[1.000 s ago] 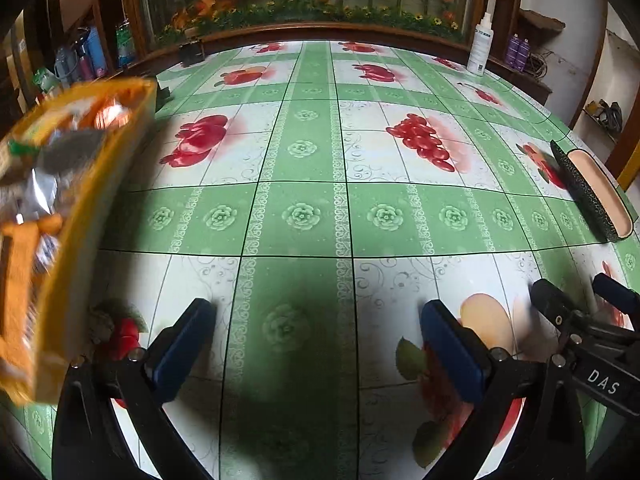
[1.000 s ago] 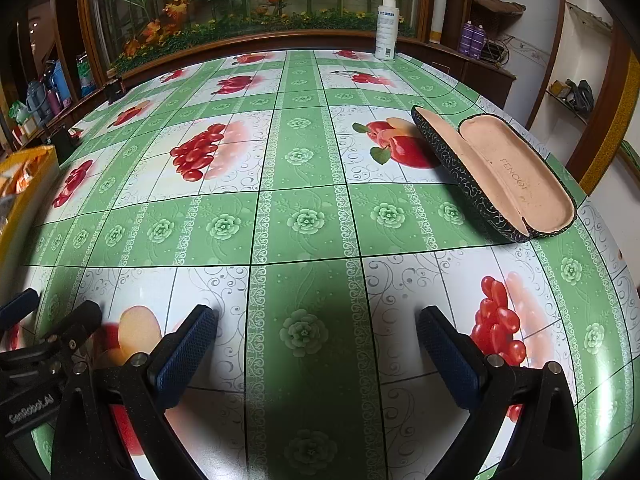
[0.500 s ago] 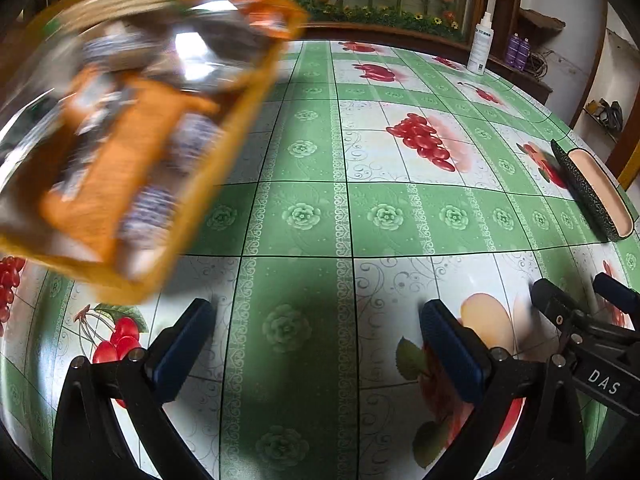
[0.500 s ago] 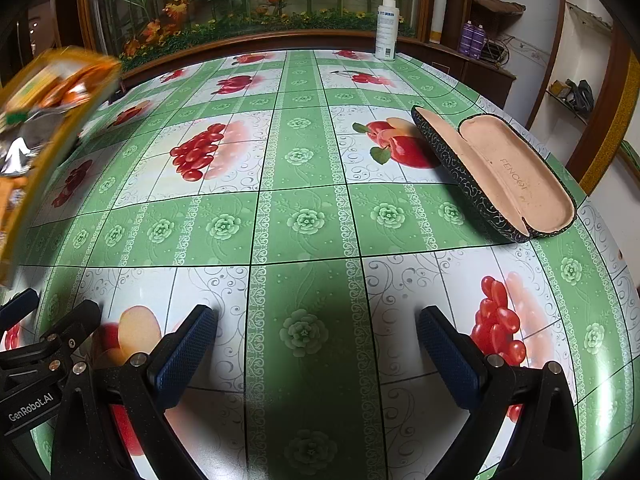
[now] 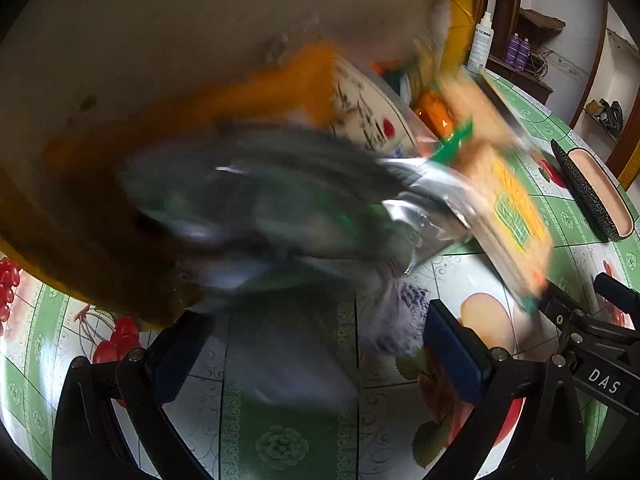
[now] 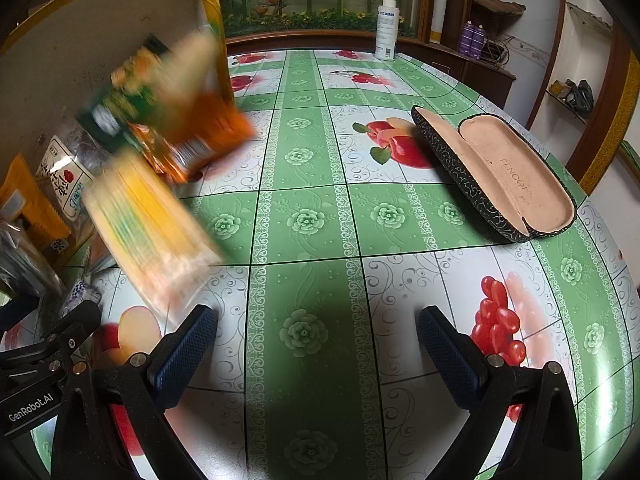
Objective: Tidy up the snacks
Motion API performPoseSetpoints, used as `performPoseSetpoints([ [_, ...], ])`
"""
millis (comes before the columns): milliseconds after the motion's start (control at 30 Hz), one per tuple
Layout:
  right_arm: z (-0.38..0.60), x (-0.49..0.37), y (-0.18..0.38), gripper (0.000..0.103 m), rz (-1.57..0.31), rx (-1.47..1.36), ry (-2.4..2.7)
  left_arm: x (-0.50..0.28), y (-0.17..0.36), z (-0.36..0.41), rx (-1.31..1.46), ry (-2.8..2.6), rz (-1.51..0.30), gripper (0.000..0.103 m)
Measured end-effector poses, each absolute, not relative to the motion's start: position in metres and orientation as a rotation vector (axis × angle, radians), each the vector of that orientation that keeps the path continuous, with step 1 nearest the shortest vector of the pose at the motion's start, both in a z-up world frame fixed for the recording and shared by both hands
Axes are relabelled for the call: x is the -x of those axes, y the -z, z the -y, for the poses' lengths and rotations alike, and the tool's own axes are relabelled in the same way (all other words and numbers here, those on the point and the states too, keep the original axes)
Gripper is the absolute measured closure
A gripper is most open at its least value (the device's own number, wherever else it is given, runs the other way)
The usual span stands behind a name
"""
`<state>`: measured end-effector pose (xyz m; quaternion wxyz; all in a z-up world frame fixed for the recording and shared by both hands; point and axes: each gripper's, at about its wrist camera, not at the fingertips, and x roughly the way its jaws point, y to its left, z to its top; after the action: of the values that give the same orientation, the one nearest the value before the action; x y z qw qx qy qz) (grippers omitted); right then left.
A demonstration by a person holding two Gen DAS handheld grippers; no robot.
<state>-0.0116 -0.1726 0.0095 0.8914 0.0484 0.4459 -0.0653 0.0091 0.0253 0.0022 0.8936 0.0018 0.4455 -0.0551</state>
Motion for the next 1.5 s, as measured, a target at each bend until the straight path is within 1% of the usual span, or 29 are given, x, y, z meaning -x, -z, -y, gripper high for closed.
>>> performPoseSetpoints([
  [633, 0.173, 0.012, -0.01, 0.001, -0.925, -0.101, 0.134, -0.005, -0.018, -0.028, -0.04, 0.085, -0.981, 0.0],
  [767, 0.173, 0.012, -0.009, 0.001, -0.925, -0.1, 0.135, -0.012, -0.017, -0.014, -0.075, 0.057, -1.039, 0.0],
  [967, 0.173, 0.012, -0.009, 0.001, -0.925, -0.1, 0.134, -0.013, -0.022, -0.011, -0.077, 0.055, -1.042, 0.0],
  [1000, 0.173, 0.012, -0.009, 0.001, -0.925, -0.1, 0.135, -0.012, -0.008, -0.017, -0.09, 0.042, -1.068, 0.0],
  [1500, 0.173, 0.012, -0.009, 0.001, -0.925, -0.1, 0.135, -0.012, -0.01, -0.019, -0.059, 0.069, -1.009, 0.0],
])
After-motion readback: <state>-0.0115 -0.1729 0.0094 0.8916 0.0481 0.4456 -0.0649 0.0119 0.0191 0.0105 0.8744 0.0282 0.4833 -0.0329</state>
